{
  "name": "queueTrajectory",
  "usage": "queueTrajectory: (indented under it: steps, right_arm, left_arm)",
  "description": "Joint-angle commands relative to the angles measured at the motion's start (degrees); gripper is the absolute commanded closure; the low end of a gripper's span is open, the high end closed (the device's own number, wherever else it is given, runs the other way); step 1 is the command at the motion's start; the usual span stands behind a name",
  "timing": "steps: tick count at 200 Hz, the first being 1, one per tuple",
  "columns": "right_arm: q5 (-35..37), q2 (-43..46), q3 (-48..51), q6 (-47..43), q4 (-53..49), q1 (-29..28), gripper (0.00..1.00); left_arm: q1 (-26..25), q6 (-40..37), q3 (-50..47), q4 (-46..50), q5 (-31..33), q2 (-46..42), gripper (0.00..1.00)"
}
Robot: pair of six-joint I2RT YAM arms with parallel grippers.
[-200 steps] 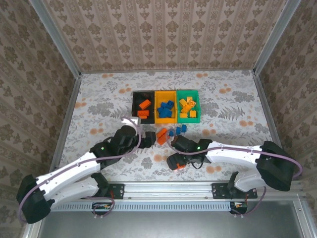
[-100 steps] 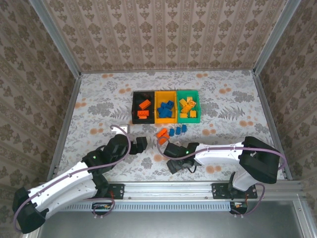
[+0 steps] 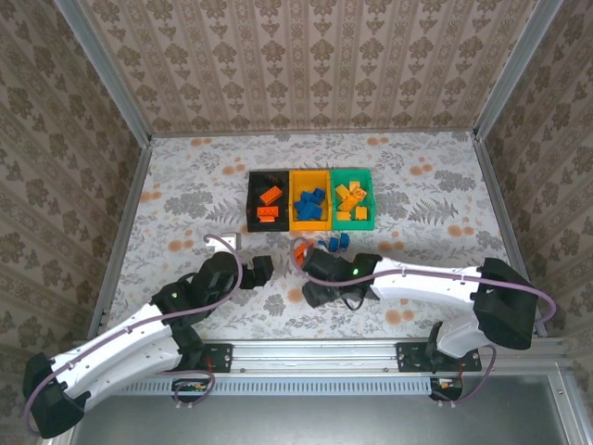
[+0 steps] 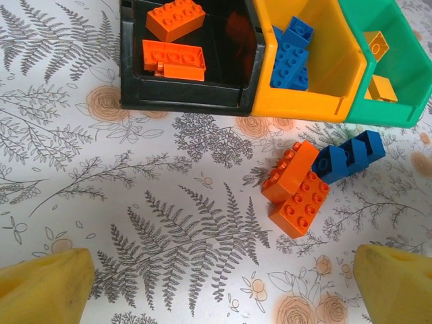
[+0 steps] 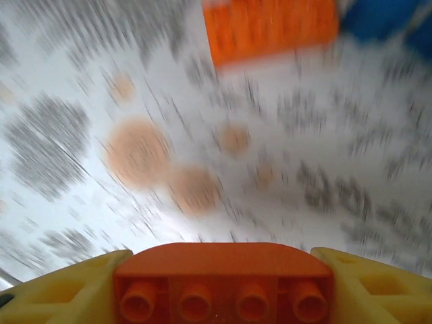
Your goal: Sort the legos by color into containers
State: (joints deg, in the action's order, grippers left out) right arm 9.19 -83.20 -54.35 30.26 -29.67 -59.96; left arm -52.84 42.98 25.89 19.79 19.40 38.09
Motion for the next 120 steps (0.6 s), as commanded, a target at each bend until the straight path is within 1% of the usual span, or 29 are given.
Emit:
queueTrajectory:
  steps: [1,30,55,99,120]
  right_arm:
    - [-1.87,-0.71,-8.13,-5.20,0.59,4.05,0.37]
    - [-4.72,-10.94,-21.73,-7.83,2.31,8.86,0.37]
    - [-4.25,-21.76,-34.08,-8.17,2.24,12.13,0.36]
    - [-0.78,-38.83,-54.99,-9.40,-0.74,14.19,0.34]
    - [-0.12,-45.81,-63.74,-9.21,-4.69,14.83,0.33]
  left_arm:
    - [-0.15,1.90,-1.14,2.41,1.43,-1.50,0.00]
    - [-0.12,2.28,-1.45,3.31,1.09,-2.04,0.00]
    - [-0.17,2.63,-1.53,4.11,0.89,-2.27,0.00]
    - [-0.09,2.64,-1.80,4.25,0.48,-2.62,0.00]
    - [-0.04,2.71,-1.90,4.29,0.21,-2.58,0.00]
